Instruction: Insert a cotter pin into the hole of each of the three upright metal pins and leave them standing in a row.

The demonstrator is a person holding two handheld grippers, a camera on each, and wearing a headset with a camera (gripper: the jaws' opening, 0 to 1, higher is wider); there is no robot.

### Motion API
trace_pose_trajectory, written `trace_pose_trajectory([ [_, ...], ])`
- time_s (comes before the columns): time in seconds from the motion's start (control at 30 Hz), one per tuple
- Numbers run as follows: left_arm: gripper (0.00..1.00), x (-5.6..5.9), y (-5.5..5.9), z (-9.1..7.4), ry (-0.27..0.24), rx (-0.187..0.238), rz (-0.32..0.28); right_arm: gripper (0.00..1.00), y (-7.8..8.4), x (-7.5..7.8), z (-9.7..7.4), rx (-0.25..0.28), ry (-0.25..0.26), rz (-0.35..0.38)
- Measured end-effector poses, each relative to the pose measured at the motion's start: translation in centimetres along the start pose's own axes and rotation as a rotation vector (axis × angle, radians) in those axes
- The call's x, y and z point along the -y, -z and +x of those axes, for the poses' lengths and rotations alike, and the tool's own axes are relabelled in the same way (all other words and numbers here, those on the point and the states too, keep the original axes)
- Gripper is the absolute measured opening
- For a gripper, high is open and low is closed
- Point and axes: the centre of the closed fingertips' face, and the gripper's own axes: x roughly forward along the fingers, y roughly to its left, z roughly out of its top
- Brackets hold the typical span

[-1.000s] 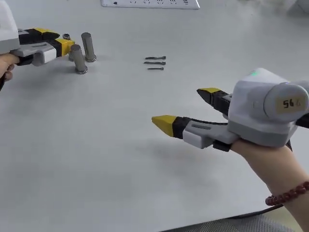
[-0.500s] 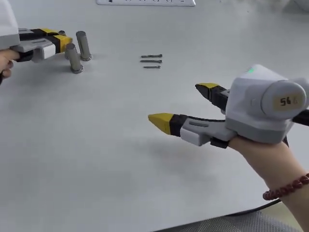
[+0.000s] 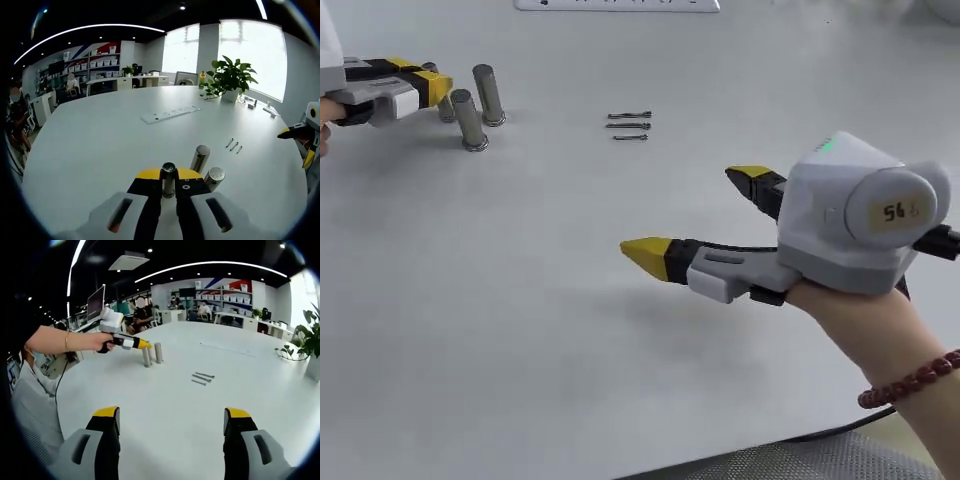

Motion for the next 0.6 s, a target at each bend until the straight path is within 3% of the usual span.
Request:
trace_pose_trajectory([
  [0.43, 0.07, -0.3, 1.2, -2.2, -0.009, -0.019, 0.028, 0.82, 0.0, -0.1, -0.8, -0.002, 0.007, 0.021],
  [0.6, 0.07, 0.5, 1.6, -3.1, 0.0, -0.021, 0.039, 0.81, 0.2, -0.3, -0.9, -0.009, 0.0, 0.017],
])
